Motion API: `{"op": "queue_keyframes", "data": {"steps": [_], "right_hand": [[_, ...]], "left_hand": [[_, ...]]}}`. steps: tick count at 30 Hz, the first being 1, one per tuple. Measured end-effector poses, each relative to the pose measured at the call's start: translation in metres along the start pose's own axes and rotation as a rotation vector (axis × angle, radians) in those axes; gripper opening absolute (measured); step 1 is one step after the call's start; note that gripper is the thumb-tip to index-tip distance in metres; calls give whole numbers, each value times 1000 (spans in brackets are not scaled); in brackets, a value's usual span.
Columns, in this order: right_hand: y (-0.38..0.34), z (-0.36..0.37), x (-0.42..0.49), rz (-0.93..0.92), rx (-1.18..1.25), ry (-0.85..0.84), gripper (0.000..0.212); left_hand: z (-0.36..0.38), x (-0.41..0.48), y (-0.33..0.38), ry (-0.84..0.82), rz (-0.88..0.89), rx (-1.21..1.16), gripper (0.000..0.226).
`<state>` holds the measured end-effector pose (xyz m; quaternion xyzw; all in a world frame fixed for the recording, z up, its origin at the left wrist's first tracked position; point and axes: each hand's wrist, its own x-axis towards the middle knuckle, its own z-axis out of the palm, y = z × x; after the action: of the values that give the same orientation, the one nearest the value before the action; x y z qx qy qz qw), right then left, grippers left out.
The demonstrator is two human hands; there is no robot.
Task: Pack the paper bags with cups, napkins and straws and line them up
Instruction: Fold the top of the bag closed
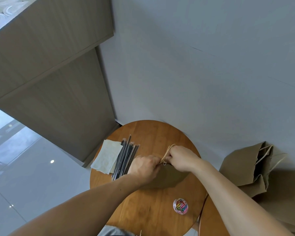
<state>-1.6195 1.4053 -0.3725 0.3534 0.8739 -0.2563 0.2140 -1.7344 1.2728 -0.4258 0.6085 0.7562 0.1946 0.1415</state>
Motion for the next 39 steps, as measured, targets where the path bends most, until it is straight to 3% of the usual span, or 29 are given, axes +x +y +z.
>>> {"op": "queue_keyframes", "data": {"steps": [5,10,17,25,39], "right_hand": [[-6,0,1,-27,-44,7,31],[-5,9,-3,-180,-160,119,25],[8,20,-12,-244,84,293,19],[7,20,-7,-129,97,221,22],[8,20,-6,-150,92,237,23]], "left_hand": [[0,-3,-2,35,2,-15,17],[-3,-4,-7,18,-43,-41,19],[-7,-2,-5,-3,-82,-79,20],[-6,-4,-5,-26,-37,-69,20],[-4,-2,-5,-22,-51,-57,19]]}}
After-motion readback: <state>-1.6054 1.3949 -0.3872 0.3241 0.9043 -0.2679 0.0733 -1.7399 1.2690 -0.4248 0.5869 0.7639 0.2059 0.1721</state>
